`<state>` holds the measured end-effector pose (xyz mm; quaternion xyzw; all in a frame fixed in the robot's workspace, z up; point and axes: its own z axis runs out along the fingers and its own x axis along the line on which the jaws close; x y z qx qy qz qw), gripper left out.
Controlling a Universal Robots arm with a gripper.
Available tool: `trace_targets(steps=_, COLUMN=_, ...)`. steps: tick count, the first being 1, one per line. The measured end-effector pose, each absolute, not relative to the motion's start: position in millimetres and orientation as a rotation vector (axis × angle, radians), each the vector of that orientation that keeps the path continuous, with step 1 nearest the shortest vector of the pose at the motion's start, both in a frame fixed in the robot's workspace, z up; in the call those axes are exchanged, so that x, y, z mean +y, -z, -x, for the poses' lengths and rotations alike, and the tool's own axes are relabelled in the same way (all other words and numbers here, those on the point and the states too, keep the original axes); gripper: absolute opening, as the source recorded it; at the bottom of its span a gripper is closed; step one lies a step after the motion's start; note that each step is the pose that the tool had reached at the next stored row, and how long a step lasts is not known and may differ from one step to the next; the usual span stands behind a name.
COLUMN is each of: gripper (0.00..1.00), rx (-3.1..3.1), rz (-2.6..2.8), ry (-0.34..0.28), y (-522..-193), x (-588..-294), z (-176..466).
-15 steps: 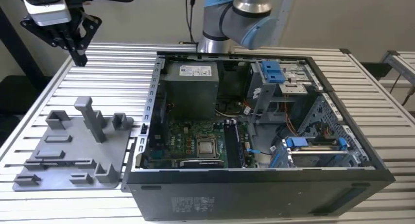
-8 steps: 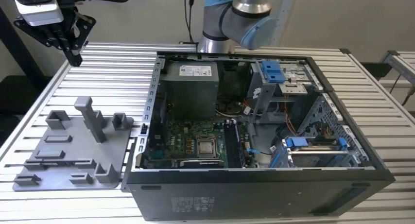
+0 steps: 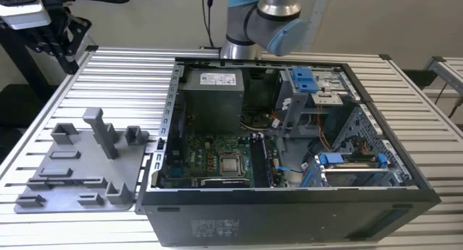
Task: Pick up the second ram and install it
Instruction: 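Reach for the second ram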
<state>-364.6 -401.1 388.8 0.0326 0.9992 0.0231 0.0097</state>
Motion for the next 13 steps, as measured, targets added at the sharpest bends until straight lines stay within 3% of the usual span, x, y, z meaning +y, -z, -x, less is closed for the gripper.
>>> trace_targets(steps=13, gripper=0.11, rx=3.121, rz=-0.102, ry=-0.072, y=-386, x=-401, z=391)
